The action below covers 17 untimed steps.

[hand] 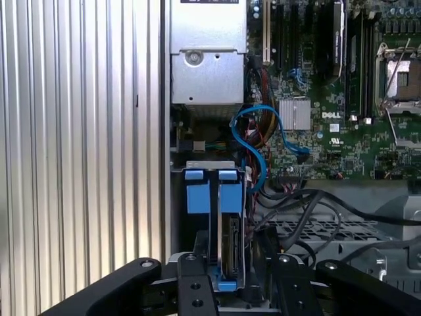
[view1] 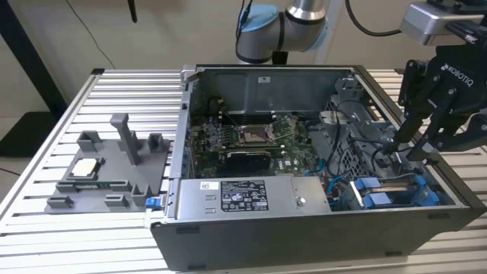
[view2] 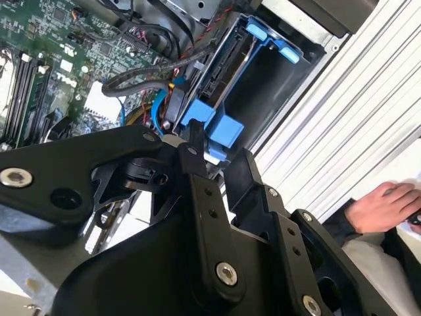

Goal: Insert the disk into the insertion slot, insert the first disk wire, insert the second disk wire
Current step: 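Insert the disk into the insertion slot, then insert the first disk wire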

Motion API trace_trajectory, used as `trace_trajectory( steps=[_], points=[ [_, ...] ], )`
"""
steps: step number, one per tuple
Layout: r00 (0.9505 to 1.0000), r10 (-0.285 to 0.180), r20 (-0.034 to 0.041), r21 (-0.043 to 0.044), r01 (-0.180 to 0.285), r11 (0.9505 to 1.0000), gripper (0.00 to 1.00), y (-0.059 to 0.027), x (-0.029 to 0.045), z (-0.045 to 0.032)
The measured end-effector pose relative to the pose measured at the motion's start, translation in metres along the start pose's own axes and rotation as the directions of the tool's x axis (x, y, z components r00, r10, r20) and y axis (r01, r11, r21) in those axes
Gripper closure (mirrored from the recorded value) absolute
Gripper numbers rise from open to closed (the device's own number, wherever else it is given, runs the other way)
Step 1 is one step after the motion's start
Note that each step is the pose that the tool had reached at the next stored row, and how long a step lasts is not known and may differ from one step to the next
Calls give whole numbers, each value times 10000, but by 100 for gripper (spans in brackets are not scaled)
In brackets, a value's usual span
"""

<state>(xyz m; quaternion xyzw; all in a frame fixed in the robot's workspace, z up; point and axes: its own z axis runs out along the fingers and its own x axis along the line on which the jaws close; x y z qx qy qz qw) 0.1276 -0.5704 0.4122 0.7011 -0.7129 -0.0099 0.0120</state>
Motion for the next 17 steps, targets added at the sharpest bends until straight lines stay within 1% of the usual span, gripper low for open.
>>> trace_trajectory(
  steps=[3, 9, 13, 15, 17],
  points=[
    [10000, -1, 0, 0, 1, 10000, 60, 0, 0, -18],
    [10000, 0, 1, 0, 0, 10000, 60, 3, 0, -87],
    [10000, -1, 2, 0, 1, 10000, 60, 3, -3, -106],
    [10000, -2, 0, 0, 2, 10000, 60, 4, -26, -107],
    [10000, -1, 5, 3, 1, 10000, 60, 7, -73, -107]
  ],
)
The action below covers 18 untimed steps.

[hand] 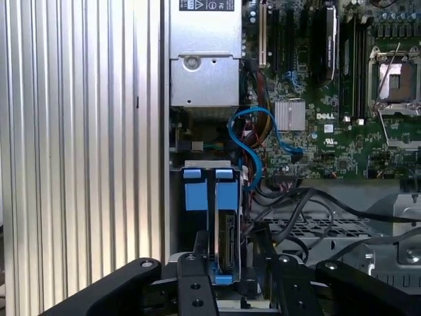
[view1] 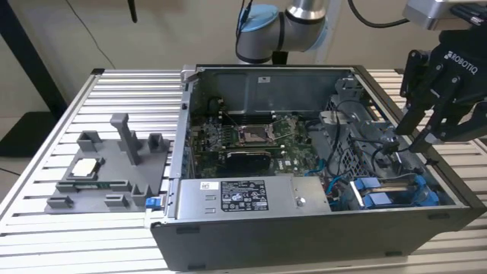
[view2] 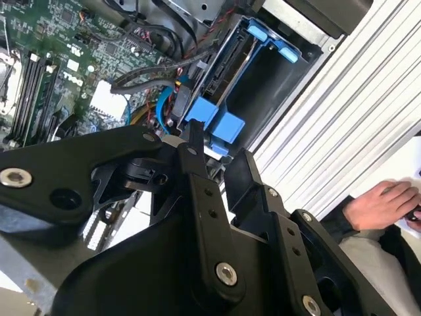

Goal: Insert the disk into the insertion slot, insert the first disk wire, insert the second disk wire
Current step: 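Insert the first disk wire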

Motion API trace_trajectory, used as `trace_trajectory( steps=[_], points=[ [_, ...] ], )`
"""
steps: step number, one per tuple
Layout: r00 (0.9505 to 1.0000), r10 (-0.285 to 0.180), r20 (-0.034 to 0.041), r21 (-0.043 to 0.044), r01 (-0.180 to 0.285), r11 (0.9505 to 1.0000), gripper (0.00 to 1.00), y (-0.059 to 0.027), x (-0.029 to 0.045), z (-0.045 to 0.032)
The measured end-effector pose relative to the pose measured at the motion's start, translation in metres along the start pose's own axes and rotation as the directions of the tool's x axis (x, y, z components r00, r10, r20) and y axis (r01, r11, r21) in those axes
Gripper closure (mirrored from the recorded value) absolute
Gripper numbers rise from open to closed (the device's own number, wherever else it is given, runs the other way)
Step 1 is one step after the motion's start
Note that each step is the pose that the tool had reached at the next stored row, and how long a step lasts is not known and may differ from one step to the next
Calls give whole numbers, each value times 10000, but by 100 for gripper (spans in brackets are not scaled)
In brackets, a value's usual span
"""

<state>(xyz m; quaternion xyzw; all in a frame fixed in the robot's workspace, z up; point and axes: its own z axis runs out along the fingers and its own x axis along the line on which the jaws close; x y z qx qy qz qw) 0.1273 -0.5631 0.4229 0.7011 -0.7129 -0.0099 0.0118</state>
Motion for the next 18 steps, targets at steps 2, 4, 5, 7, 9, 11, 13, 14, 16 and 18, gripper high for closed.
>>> trace_trajectory(
  steps=[2, 4, 5, 7, 9, 11, 13, 14, 16, 18],
  points=[
    [10000, 0, 41, 33, 0, 10000, 60, 7, -40, 6],
    [10000, -2, 59, 120, 2, 9999, 60, 18, -72, 22],
    [10000, -3, 64, 169, 2, 9999, 60, 25, -80, 31],
    [10000, -6, 70, 276, 4, 9996, 60, 38, -90, 54],
    [10000, -11, 75, 373, 8, 9993, 60, 45, -93, 84],
    [10000, -14, 73, 463, 10, 9989, 60, 53, -97, 111],
    [10000, -15, 76, 552, 11, 9985, 60, 62, -101, 141],
    [10000, -16, 76, 597, 12, 9982, 60, 66, -103, 156],
    [10000, -16, 77, 681, 11, 9977, 60, 71, -107, 177],
    [10000, -18, 93, 722, 12, 9974, 60, 71, -109, 182]
  ],
)
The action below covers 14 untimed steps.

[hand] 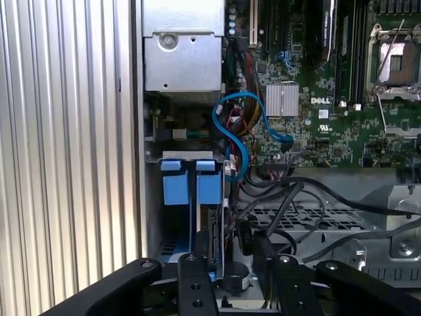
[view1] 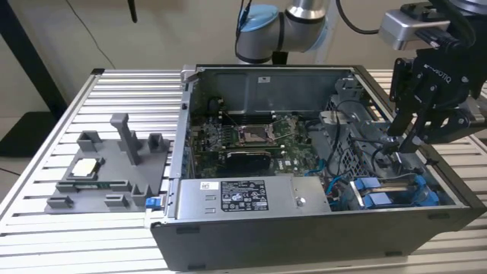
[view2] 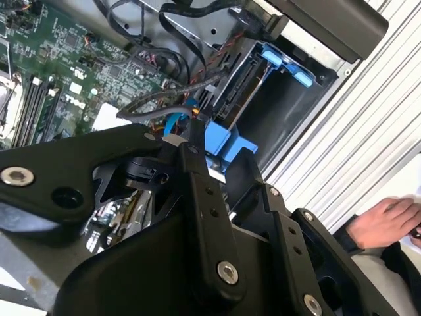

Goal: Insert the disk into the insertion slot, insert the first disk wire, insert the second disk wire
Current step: 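Insert the first disk wire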

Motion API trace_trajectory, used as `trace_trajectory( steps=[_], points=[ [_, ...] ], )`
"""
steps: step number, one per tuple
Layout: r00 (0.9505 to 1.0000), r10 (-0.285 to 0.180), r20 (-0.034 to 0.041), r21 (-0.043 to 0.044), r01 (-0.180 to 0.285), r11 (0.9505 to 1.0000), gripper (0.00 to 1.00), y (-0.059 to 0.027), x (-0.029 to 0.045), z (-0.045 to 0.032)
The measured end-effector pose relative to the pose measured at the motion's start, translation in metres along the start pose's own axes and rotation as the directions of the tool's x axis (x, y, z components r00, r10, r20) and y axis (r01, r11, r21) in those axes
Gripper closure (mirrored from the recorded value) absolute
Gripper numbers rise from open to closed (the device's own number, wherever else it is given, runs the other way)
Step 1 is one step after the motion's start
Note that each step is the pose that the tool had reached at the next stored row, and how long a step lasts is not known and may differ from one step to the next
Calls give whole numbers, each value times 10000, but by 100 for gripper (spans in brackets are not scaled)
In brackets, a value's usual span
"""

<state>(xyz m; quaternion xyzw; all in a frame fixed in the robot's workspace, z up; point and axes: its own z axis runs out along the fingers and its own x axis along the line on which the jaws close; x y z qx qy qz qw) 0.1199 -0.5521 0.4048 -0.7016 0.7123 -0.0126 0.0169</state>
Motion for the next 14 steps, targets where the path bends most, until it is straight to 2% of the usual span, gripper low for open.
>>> trace_trajectory(
  steps=[4, 14],
  points=[
    [10000, 3, 46, 56, -3, 10000, 60, 1, -3, 8],
    [10000, 3, 60, 58, -4, 10000, 60, 2, -4, 18]
  ],
)
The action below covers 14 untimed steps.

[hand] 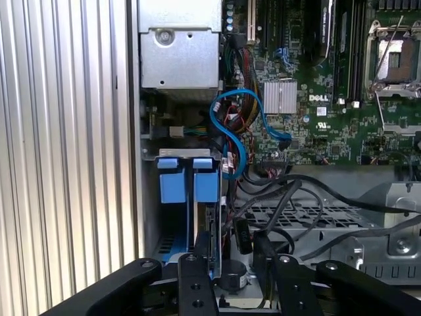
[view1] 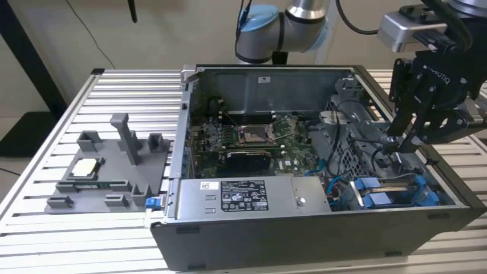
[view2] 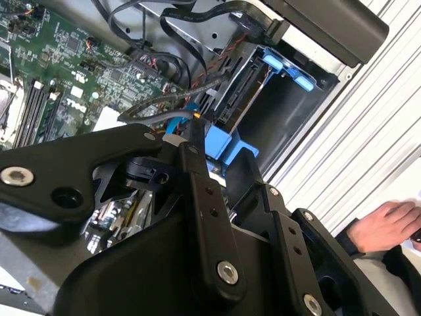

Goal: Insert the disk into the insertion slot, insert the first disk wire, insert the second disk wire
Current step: 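Insert the first disk wire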

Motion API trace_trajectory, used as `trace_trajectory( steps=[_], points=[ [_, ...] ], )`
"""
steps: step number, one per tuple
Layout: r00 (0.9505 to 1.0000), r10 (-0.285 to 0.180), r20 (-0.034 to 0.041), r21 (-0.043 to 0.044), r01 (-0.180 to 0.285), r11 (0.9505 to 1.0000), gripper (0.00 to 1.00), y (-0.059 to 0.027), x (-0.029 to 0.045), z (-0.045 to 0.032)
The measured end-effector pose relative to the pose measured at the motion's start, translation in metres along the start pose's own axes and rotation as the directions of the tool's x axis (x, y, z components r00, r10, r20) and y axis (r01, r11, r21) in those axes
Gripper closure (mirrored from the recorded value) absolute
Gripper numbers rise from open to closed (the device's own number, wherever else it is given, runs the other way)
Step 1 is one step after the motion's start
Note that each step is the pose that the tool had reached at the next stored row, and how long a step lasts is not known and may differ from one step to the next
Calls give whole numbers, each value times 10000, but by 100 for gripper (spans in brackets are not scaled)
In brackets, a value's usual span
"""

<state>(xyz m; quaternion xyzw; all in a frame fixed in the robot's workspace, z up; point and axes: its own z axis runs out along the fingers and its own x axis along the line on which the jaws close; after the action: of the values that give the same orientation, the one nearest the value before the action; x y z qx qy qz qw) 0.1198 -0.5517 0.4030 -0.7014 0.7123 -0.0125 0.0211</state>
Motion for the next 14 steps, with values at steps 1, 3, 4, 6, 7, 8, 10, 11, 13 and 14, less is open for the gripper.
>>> trace_trajectory(
  steps=[1, 3, 4, 6, 7, 8, 10, 11, 13, 14],
  points=[
    [10000, 0, 0, 2, 0, 10000, 60, 0, 0, 4],
    [10000, 0, 0, 5, 0, 10000, 60, 2, 0, 13],
    [10000, 0, 1, 8, 0, 10000, 60, 2, 0, 17],
    [10000, -1, -2, 14, 1, 10000, 60, 2, 0, 18],
    [10000, 0, -1, 16, 0, 10000, 60, 3, 0, 20],
    [10000, 0, 0, 18, 0, 10000, 60, 3, 0, 22],
    [10000, 0, 2, 20, 0, 10000, 60, 4, -1, 29],
    [10000, 0, 0, 21, 0, 10000, 60, 6, 0, 31],
    [10000, 0, 0, 24, 0, 10000, 60, 8, 0, 37],
    [10000, 0, 1, 25, 0, 10000, 60, 10, 0, 40]
  ],
)
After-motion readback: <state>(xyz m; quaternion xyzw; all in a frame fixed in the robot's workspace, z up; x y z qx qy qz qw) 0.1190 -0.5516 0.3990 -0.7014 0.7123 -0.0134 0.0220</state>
